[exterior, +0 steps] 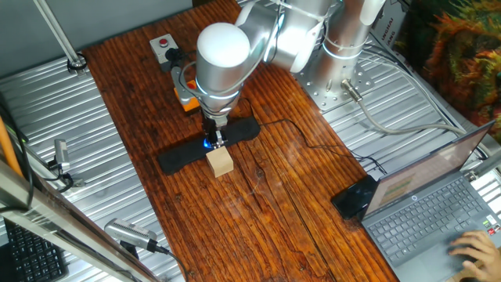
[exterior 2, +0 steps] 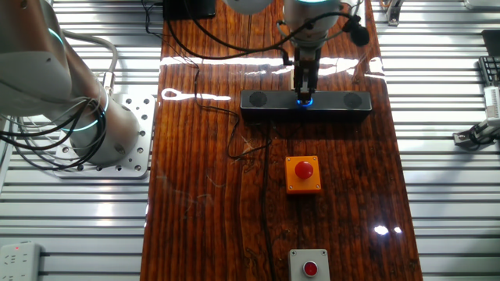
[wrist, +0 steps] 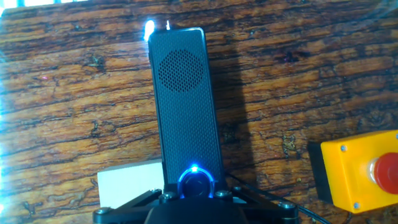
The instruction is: Turn the knob to decrease the volume of the speaker
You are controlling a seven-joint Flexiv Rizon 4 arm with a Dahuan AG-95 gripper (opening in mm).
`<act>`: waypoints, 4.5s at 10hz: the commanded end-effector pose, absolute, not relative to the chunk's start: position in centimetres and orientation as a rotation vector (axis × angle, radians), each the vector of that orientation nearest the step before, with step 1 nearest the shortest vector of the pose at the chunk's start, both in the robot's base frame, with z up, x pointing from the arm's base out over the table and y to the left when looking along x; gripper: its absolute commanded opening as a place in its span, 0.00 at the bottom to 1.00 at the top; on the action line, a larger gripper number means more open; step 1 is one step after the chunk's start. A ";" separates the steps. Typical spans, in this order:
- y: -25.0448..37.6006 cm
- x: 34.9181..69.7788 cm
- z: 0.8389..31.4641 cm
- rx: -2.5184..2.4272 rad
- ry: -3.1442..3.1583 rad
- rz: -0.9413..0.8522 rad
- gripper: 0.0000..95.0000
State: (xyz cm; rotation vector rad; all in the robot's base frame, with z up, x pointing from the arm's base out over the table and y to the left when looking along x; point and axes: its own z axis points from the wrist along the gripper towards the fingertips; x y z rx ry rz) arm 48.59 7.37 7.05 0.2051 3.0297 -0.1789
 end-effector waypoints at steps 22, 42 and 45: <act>7.3 48.6 7.1 -0.395 3.040 -0.198 0.00; 7.3 48.6 7.0 -1.241 2.834 -0.248 0.00; 7.3 48.6 7.0 -1.395 2.769 -0.262 0.00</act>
